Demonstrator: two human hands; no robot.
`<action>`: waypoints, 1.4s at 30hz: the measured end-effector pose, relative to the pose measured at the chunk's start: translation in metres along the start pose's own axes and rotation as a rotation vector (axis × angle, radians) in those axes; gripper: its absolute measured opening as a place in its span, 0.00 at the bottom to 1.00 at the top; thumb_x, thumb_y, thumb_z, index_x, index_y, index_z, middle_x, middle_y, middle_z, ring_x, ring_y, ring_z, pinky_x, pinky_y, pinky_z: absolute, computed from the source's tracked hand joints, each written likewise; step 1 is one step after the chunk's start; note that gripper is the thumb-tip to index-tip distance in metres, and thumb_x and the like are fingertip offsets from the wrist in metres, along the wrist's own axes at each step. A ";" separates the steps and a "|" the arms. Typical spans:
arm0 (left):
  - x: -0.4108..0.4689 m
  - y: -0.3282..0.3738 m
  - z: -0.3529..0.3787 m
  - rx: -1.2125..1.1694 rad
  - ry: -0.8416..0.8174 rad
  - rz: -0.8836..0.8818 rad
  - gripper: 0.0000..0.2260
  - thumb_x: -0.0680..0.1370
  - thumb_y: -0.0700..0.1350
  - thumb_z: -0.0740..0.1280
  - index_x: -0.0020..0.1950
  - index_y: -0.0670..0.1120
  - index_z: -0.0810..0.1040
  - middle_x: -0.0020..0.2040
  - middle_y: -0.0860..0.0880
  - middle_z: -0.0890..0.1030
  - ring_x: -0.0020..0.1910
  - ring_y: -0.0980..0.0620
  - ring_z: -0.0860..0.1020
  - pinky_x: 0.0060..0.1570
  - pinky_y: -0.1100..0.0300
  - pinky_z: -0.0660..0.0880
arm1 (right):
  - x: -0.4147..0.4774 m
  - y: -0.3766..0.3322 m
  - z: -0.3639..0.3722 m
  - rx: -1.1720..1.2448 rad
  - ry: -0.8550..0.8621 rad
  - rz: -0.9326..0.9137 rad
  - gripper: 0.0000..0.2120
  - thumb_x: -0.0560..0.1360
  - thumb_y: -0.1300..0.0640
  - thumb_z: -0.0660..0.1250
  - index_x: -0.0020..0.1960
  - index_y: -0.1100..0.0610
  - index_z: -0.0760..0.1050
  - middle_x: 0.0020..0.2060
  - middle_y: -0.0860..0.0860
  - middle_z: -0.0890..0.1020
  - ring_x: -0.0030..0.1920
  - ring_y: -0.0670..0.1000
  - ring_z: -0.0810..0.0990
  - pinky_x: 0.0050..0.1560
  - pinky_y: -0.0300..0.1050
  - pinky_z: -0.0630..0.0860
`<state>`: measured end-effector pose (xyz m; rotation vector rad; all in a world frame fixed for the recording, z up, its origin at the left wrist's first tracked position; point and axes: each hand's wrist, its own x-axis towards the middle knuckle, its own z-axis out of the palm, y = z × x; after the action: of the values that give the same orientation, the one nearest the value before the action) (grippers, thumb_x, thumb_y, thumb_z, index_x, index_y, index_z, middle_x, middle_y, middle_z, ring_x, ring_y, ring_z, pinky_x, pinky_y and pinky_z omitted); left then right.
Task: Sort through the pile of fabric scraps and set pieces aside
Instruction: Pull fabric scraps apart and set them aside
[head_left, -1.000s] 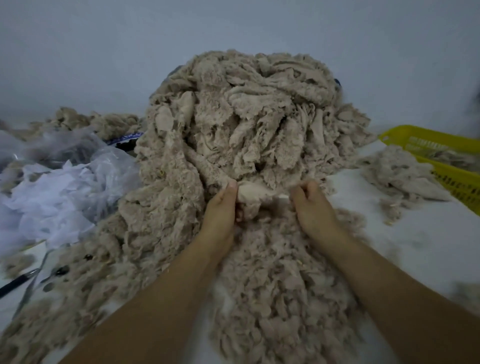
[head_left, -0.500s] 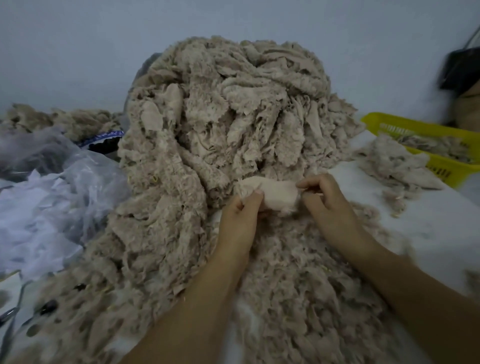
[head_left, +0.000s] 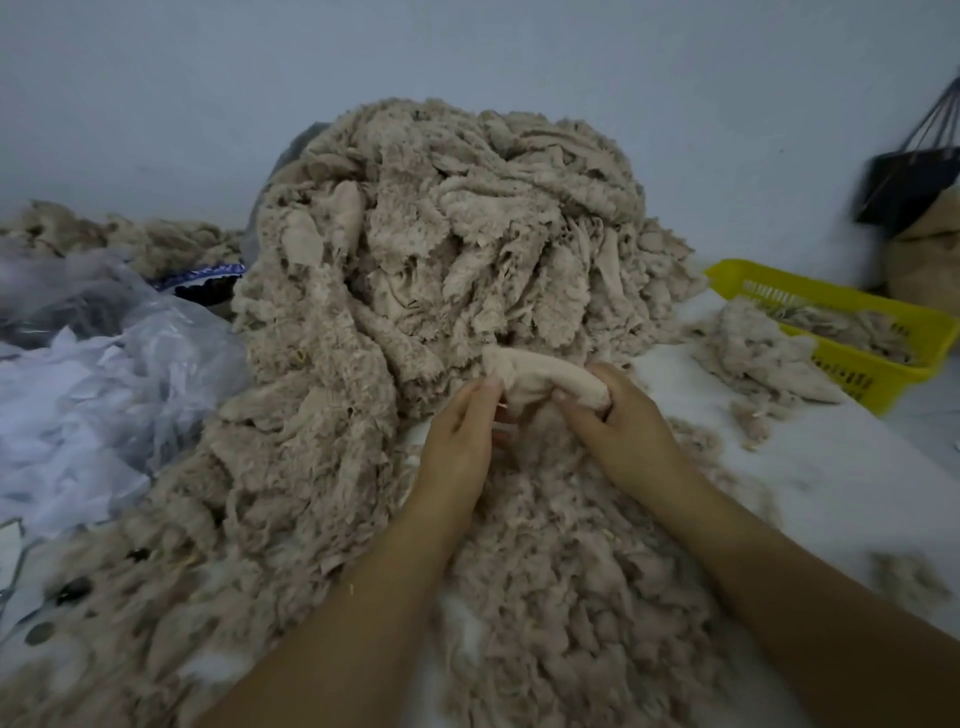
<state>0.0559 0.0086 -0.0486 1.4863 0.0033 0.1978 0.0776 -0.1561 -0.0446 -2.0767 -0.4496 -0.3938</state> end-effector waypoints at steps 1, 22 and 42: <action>0.000 -0.001 0.002 0.031 0.002 0.034 0.13 0.81 0.56 0.61 0.44 0.60 0.84 0.43 0.56 0.85 0.42 0.58 0.83 0.39 0.64 0.78 | 0.003 0.001 -0.004 0.098 0.036 0.099 0.06 0.80 0.52 0.67 0.47 0.41 0.74 0.37 0.39 0.79 0.37 0.35 0.77 0.35 0.29 0.70; 0.008 -0.014 0.011 0.426 -0.010 0.045 0.12 0.82 0.50 0.61 0.44 0.55 0.82 0.39 0.59 0.84 0.39 0.64 0.80 0.43 0.65 0.75 | 0.008 0.027 -0.024 -0.038 -0.090 0.296 0.11 0.79 0.47 0.61 0.43 0.46 0.79 0.44 0.46 0.82 0.45 0.47 0.80 0.48 0.46 0.76; 0.062 0.011 0.069 1.135 -0.012 0.171 0.20 0.81 0.50 0.64 0.71 0.47 0.65 0.72 0.42 0.61 0.55 0.41 0.77 0.43 0.52 0.71 | 0.003 0.010 -0.025 -0.060 -0.084 0.285 0.17 0.83 0.49 0.58 0.39 0.56 0.74 0.36 0.52 0.78 0.36 0.50 0.75 0.35 0.43 0.67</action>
<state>0.1242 -0.0503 -0.0239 2.6231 -0.0255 0.3550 0.0827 -0.1815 -0.0382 -2.1825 -0.1872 -0.1531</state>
